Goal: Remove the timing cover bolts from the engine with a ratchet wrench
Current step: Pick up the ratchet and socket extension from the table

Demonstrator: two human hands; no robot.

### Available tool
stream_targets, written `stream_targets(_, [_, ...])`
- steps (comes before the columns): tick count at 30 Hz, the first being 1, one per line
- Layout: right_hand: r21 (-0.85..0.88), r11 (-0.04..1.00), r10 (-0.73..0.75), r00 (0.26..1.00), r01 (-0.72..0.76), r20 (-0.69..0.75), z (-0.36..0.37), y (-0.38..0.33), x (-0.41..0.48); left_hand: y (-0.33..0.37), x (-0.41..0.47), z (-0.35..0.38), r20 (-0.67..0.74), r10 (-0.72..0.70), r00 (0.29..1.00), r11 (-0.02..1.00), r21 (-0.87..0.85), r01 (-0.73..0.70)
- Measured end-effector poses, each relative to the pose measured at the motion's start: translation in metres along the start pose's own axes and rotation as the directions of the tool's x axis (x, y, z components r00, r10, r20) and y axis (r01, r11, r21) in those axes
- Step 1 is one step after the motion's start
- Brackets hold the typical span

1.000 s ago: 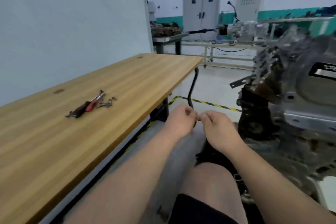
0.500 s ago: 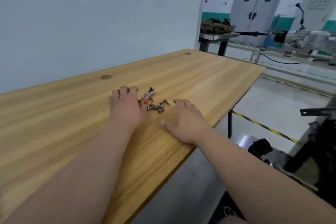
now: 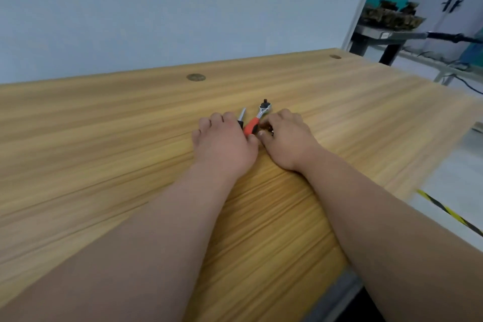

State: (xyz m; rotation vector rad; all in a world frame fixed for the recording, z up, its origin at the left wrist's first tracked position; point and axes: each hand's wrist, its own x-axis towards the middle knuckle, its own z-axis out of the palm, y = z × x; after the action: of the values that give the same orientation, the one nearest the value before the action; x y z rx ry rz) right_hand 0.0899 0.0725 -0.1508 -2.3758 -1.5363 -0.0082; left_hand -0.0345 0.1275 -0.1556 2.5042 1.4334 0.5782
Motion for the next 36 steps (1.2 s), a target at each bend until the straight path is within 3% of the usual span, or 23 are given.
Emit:
stream_targets(4, [-0.029,1.000,-0.004,1.000,0.003,-0.012,-0.001,-0.001,-0.007,0.002,-0.002,0.000,0.003,0.028,1.000,0.999,0.031,-0.028])
stream_targets(14, [-0.071,0.997,-0.006,0.980,-0.008,-0.198,-0.002,-0.007,-0.022,0.015,-0.010,-0.009,0.031,0.022,0.999,0.990,0.140,-0.026])
stream_targets(16, [0.014,1.000,0.025,0.971,-0.022,-0.239,-0.005,-0.004,-0.025,0.018,-0.012,-0.009,0.029,0.034,0.999,0.983,0.182,-0.039])
stream_targets(17, [0.146,0.988,0.094,0.957,-0.055,-0.276,-0.009,-0.001,-0.026,0.019,-0.013,-0.009,0.024,0.048,0.999,0.980,0.192,-0.052])
stream_targets(18, [0.362,0.927,0.216,0.927,-0.095,-0.308,-0.014,0.004,-0.026,0.020,-0.013,-0.009,0.020,0.059,0.998,0.978,0.199,-0.062])
stream_targets(19, [0.647,0.753,0.392,0.869,-0.114,-0.302,-0.019,0.010,-0.026,0.020,-0.014,-0.010,0.018,0.066,0.998,0.977,0.201,-0.069])
stream_targets(20, [0.896,0.437,0.573,0.793,-0.082,-0.207,-0.026,0.019,-0.028,0.021,-0.014,-0.011,0.017,0.071,0.997,0.977,0.200,-0.073])
stream_targets(21, [0.999,0.051,0.668,0.743,0.004,-0.037,-0.031,0.030,-0.030,0.022,-0.015,-0.011,0.018,0.078,0.997,0.978,0.195,-0.080])
stream_targets(22, [0.948,-0.296,0.669,0.734,0.119,0.117,-0.035,0.041,-0.034,0.023,-0.016,-0.011,0.025,0.090,0.996,0.978,0.188,-0.093])
stream_targets(23, [0.800,-0.556,0.611,0.763,0.226,0.209,-0.037,0.051,-0.039,0.025,-0.017,-0.011,0.038,0.106,0.994,0.977,0.183,-0.111])
stream_targets(24, [0.608,-0.730,0.544,0.805,0.314,0.237,-0.039,0.058,-0.044,0.026,-0.018,-0.011,0.051,0.123,0.991,0.974,0.186,-0.131])
stream_targets(25, [0.427,-0.825,0.495,0.838,0.370,0.229,-0.040,0.065,-0.049,0.028,-0.019,-0.010,0.062,0.142,0.988,0.969,0.194,-0.152])
stream_targets(27, [0.216,-0.895,0.432,0.880,0.391,0.195,-0.041,0.069,-0.058,0.031,-0.020,-0.010,0.073,0.163,0.984,0.963,0.206,-0.175])
stream_targets(30, [0.138,-0.936,0.351,0.894,0.324,0.279,-0.049,0.063,-0.070,0.033,-0.021,-0.011,0.082,0.163,0.983,0.962,0.211,-0.177])
stream_targets(36, [0.170,-0.939,0.340,0.729,0.299,0.595,-0.069,0.025,-0.066,0.037,-0.025,-0.011,0.104,0.173,0.980,0.955,0.227,-0.192])
